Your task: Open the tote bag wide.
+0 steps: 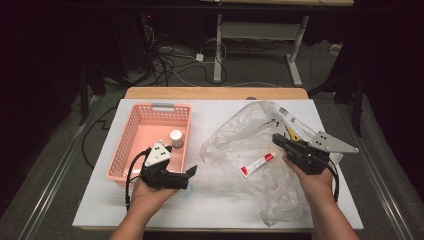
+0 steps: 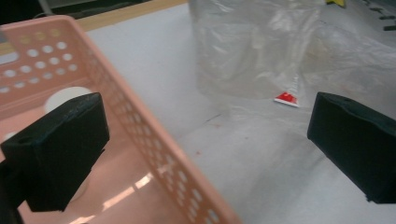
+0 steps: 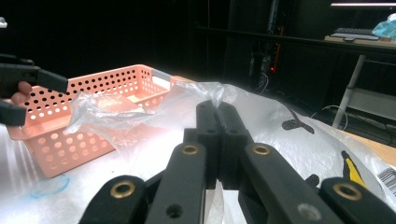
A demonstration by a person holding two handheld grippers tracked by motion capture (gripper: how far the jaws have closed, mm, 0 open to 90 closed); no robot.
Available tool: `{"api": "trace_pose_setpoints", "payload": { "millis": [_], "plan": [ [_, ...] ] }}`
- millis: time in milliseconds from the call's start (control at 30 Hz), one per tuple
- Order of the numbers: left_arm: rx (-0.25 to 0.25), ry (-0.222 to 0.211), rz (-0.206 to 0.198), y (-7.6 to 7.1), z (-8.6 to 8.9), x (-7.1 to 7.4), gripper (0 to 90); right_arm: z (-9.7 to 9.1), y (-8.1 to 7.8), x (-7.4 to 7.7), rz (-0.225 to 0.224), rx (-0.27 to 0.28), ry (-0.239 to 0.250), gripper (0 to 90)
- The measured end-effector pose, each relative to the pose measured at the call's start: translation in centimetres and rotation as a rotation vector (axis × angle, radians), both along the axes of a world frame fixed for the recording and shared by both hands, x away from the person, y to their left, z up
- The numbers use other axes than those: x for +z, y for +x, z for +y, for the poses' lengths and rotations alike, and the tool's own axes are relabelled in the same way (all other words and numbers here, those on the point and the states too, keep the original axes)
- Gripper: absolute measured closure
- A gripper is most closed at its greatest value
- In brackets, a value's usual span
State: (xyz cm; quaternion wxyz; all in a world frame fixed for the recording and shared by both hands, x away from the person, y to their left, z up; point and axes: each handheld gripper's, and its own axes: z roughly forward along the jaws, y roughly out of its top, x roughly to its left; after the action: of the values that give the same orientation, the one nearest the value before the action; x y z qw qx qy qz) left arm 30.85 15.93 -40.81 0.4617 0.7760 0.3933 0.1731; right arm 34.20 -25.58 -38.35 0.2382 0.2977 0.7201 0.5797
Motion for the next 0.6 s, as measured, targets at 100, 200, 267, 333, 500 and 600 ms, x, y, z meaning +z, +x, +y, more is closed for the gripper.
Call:
{"api": "trace_pose_setpoints", "payload": {
  "millis": [100, 200, 267, 333, 500, 600],
  "plan": [
    [0.036, 0.002, -0.001, 0.2, 1.2, 0.1, 0.0, 0.0, 0.0, 0.0, 0.001, 0.000, -0.001, 90.0],
    [0.063, -0.005, -0.001, 0.4, 2.2, 0.2, 0.0, 0.0, 0.0, 0.1, -0.001, 0.000, 0.001, 90.0],
    [0.080, 0.002, -0.002, 0.5, 2.8, 0.2, 0.0, 0.0, -0.1, 0.1, -0.003, 0.000, 0.001, 90.0],
    [0.092, 0.003, 0.001, 0.7, 3.4, 0.1, 0.0, 0.0, -0.1, 0.1, -0.004, 0.001, 0.001, 90.0],
    [0.123, 0.006, 0.014, 1.1, 4.4, -0.1, 0.0, -0.1, -0.1, 0.2, -0.003, 0.000, 0.002, 90.0],
    [0.139, 0.002, 0.021, 1.2, 4.9, -0.3, 0.0, -0.1, -0.1, 0.3, -0.007, -0.001, 0.007, 90.0]
  ]
}}
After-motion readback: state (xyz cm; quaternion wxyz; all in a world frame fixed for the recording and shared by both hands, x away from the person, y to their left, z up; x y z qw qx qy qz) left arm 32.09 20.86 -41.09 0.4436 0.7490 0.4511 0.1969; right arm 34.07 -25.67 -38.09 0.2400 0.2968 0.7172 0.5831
